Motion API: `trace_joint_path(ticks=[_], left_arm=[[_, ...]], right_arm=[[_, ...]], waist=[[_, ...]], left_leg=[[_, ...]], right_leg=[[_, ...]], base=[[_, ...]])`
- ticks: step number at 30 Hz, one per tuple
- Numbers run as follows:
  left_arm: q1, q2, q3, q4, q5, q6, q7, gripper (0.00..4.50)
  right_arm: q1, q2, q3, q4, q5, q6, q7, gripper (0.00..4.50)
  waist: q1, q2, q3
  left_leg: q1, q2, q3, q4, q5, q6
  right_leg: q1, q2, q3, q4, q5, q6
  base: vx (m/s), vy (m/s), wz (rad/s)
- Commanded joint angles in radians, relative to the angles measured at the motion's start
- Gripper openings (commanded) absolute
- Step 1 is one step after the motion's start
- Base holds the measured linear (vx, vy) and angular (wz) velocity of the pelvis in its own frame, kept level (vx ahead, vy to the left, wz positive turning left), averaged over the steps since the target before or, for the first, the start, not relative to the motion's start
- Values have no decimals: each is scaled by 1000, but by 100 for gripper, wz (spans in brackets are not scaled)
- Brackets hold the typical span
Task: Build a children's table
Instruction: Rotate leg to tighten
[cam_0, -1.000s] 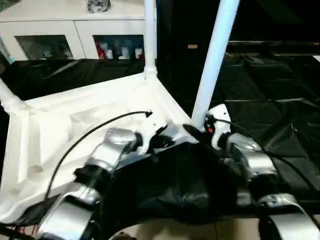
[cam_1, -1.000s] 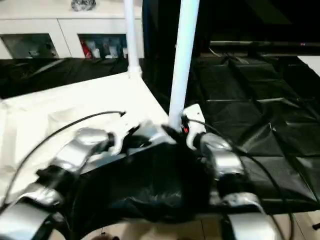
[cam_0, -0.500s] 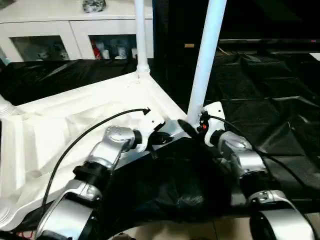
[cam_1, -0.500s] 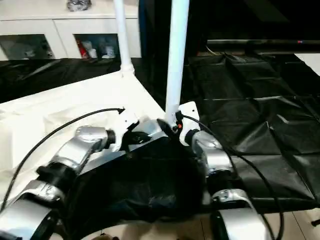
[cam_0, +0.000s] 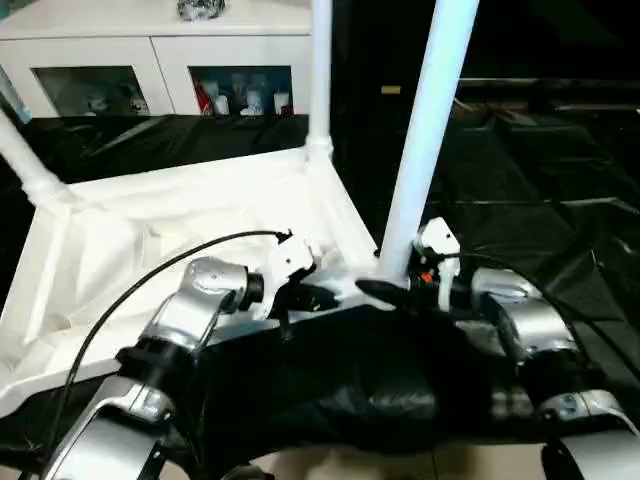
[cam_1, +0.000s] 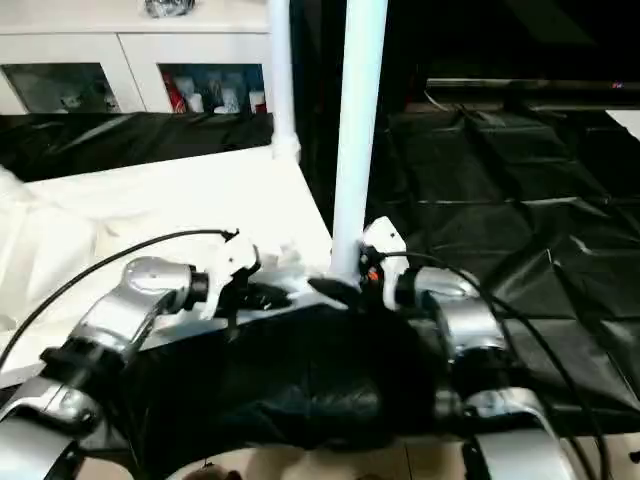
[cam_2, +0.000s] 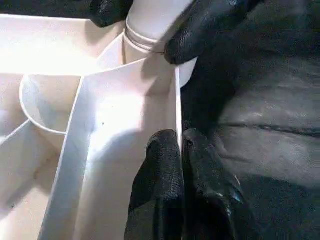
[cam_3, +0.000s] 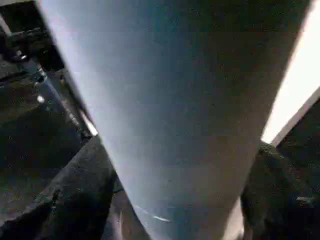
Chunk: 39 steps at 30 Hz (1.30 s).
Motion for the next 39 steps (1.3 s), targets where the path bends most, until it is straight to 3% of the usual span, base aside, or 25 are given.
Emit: trace_joint_path(ticks=[1, 10, 17, 20, 22, 23, 25, 26, 28, 33, 36, 37, 39], left_arm=[[-6, -18, -21, -32, -26, -10, -30, 0], [-3, -4, -24, -38, -23, 2, -47, 0], [-26, -49, -5, -7, -16, 7, 18, 0], [-68, -98, 14, 47, 1, 8, 117, 0], [-98, -135, 24, 87, 16, 9, 196, 0], [-124, -165, 31, 122, 34, 7, 271, 0], [-132, -174, 34, 134, 38, 6, 294, 0], [-138, -181, 36, 142, 40, 6, 308, 0], [-157, -210, 43, 166, 52, 5, 372, 0], [-160, -230, 44, 171, 51, -8, 360, 0], [-148, -217, 38, 161, 45, -28, 324, 0], [-144, -211, 38, 157, 40, -31, 312, 0], [-137, -202, 36, 148, 34, -34, 293, 0]], right_arm=[[12, 8, 37, -27, 14, 20, 39, 318], [35, -2, 60, -78, 20, 69, 80, 254], [69, 27, 68, -111, 16, 105, 24, 250], [63, 95, 40, -61, -22, 87, -160, 250], [44, 152, 10, 0, -44, 72, -312, 249], [27, 202, -14, 46, -55, 62, -433, 249], [19, 218, -23, 59, -55, 63, -470, 249], [13, 231, -31, 70, -54, 66, -499, 249], [-18, 285, -61, 111, -44, 66, -611, 237], [-46, 332, -55, 129, -57, 25, -619, 237], [-59, 337, -74, 131, -30, 25, -581, 285], [-60, 332, -73, 127, -24, 28, -560, 284], [-59, 319, -64, 119, -24, 30, -534, 308]], waist=[[0, -14, -65], [5, -16, -65], [8, -19, -65], [2, -18, -58], [-2, -17, -56], [-8, -10, -54], [-13, -14, -55], [-12, -9, -55], [-16, -8, -55], [-15, -11, -59], [-15, -13, -60], [-14, -18, -61], [-14, -15, -62]], left_leg=[[7, 18, 5, -62, -216, 64], [8, 18, 4, -62, -206, 61], [7, 17, 5, -62, -196, 60], [11, 14, 4, -67, -237, 38], [18, 11, 0, -71, -284, 10], [20, 10, -1, -72, -301, -1], [21, 8, -3, -71, -317, -6], [22, 8, -5, -72, -318, -6], [19, 7, -6, -75, -334, -8], [15, 9, -5, -75, -325, 3], [14, 10, -2, -74, -306, 15], [10, 10, -3, -74, -293, 21], [9, 11, -3, -74, -275, 26]], right_leg=[[52, -42, 34, -73, -207, -235], [52, -43, 35, -72, -210, -231], [51, -42, 35, -73, -211, -220], [45, -44, 36, -85, -307, -194], [42, -48, 34, -98, -417, -161], [37, -48, 35, -103, -457, -147], [38, -47, 32, -109, -494, -127], [37, -47, 31, -109, -498, -123], [35, -45, 31, -112, -492, -113], [38, -44, 33, -105, -417, -134], [40, -43, 35, -99, -369, -153], [45, -45, 35, -96, -357, -157], [46, -45, 35, -94, -332, -164]], base=[[0, 0, 0], [0, 0, 0], [0, 0, 0], [0, 0, 0], [0, 0, 0], [0, 0, 0], [0, 0, 0], [0, 0, 0], [0, 0, 0], [0, 0, 0], [0, 0, 0], [0, 0, 0], [0, 0, 0]])
